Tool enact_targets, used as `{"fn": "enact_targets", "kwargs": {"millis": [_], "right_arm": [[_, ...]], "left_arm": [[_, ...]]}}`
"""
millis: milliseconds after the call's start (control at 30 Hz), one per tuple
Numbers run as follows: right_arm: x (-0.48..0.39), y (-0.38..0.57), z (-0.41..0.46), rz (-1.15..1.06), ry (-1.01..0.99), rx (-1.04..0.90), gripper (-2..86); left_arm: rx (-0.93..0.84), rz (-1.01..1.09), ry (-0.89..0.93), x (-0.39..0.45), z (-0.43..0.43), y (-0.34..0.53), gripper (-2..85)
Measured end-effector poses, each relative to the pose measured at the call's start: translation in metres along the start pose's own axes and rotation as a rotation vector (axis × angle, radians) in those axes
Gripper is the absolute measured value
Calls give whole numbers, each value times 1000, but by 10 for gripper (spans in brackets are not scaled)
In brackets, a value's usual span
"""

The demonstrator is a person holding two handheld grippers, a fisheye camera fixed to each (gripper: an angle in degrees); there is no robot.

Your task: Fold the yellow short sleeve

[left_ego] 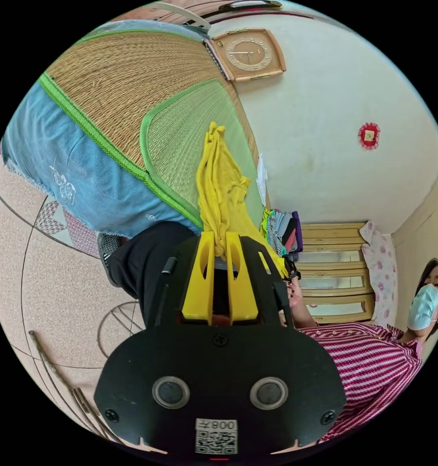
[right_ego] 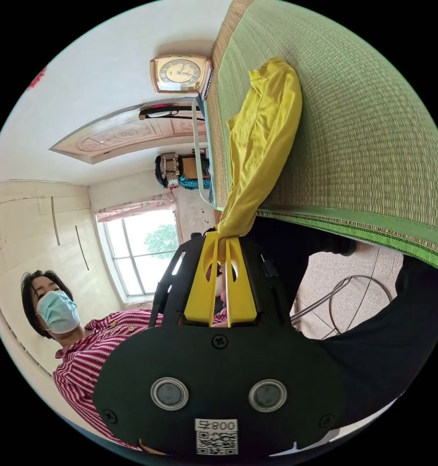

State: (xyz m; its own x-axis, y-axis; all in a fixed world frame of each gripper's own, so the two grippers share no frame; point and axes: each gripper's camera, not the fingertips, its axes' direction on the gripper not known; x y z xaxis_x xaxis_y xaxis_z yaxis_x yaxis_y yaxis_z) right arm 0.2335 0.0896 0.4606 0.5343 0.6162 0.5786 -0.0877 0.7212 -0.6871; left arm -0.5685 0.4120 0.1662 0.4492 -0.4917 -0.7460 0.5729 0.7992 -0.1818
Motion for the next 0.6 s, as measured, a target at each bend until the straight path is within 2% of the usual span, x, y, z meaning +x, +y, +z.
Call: {"fn": "enact_targets", "kwargs": {"millis": [233,433,600], "right_arm": [[-76,26,-61,-227,-93,103,11],[-165,70,-118,-514,-101,170,11],[-192,113,-159,-634,-117,227,10]], "left_arm": [[104,270,237,116,-33,-18,39],[139,501,342,211,-45,-23,37],[129,547,422,242,-31,-19,38]]}}
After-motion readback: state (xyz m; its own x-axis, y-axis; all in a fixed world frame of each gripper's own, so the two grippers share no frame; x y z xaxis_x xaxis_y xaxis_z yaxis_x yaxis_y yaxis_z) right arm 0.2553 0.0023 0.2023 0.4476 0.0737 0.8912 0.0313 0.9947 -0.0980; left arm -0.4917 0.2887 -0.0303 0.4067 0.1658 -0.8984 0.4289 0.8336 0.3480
